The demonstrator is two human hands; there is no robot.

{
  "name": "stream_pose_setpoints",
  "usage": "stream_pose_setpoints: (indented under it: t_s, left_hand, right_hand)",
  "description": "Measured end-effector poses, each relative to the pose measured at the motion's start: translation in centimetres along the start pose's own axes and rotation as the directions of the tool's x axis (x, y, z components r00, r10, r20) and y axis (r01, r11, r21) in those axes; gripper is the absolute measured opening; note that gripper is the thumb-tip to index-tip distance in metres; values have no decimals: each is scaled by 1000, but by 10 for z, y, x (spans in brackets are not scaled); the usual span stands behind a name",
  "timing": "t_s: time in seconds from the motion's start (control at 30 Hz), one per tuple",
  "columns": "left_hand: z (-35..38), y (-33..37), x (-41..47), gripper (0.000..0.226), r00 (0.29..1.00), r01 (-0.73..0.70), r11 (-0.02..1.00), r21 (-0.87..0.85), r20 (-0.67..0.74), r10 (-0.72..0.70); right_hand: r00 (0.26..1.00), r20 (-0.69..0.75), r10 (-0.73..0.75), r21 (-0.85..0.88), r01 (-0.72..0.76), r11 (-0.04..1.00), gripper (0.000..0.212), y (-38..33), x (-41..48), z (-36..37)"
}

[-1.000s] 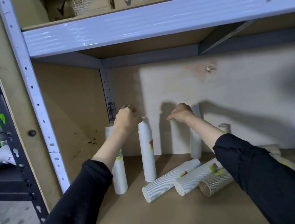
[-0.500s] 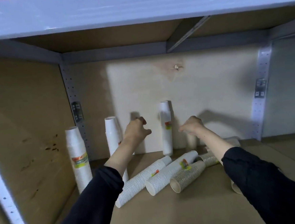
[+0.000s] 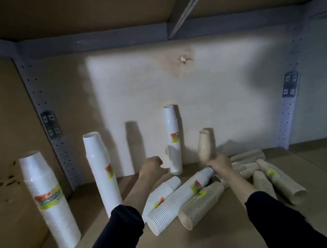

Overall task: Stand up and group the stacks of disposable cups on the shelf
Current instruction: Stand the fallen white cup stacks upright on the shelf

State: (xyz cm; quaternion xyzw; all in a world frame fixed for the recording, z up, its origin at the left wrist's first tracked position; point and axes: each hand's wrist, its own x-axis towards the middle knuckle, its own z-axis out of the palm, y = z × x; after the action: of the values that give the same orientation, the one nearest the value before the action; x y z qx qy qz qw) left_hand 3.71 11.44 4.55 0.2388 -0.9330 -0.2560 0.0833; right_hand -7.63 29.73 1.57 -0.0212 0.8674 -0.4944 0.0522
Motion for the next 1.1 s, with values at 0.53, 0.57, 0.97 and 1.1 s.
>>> stream_pose_setpoints:
  t_s: [0.53, 0.57, 0.97, 1.1]
  left_hand:
    - [45, -15, 40, 49, 954, 24, 993, 118, 295, -58]
    - [46, -16, 41, 48, 949, 17, 991, 131, 310, -57]
    - [39, -9, 41, 65, 954, -40, 988, 151, 301, -7]
    - [13, 1, 37, 47, 971, -73, 990, 123, 233, 42]
  right_hand:
    - [960, 266, 87, -293, -5, 956, 47, 8, 55, 15]
    - [949, 301, 98, -296, -5, 955, 46, 7, 56, 16]
    - [825, 481, 299, -177, -242, 954, 46, -2, 55, 12]
    - [834, 489, 255, -40, -270, 962, 32, -17, 42, 2]
